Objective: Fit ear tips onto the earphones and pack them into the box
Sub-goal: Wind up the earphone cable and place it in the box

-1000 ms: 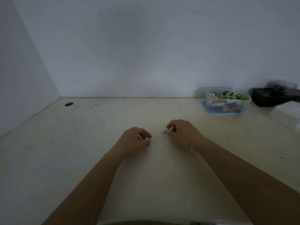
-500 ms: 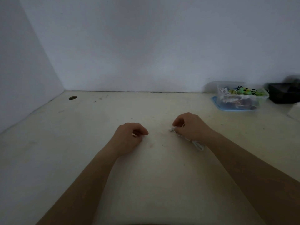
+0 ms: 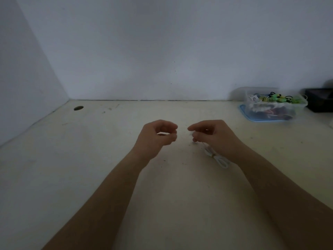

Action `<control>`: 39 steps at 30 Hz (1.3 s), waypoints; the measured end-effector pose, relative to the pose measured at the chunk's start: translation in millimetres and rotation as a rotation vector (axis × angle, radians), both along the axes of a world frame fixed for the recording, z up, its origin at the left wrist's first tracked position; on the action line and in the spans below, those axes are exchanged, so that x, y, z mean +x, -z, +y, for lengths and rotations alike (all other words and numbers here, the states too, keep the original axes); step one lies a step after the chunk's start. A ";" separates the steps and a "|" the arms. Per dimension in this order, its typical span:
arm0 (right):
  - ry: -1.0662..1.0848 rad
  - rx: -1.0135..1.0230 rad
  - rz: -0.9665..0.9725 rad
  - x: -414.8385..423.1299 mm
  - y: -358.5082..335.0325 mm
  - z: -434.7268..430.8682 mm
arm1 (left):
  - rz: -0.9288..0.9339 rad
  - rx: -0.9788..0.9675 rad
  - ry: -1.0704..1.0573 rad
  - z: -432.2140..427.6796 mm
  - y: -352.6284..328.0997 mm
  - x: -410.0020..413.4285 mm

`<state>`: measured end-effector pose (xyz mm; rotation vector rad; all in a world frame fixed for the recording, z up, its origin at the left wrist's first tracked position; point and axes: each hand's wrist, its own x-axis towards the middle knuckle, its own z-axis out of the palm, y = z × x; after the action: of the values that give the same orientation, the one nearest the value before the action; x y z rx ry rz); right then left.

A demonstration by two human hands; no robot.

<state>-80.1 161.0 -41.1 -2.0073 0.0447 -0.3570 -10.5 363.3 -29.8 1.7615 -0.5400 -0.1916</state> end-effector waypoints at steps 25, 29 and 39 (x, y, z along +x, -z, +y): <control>0.004 0.347 -0.056 -10.6 -5.0 15.6 | 0.167 -0.276 0.113 -17.1 10.0 -2.3; 0.016 0.322 -0.055 -11.7 -4.7 14.7 | 0.134 -0.268 0.112 -17.7 10.6 -2.8; 0.035 0.291 -0.057 -11.1 -5.1 13.3 | 0.114 -0.238 0.058 -17.5 10.1 -3.8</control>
<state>-91.2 174.3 -36.0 -1.7097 0.0910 -0.4053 -14.2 345.8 -39.9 1.4956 -0.5099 -0.2558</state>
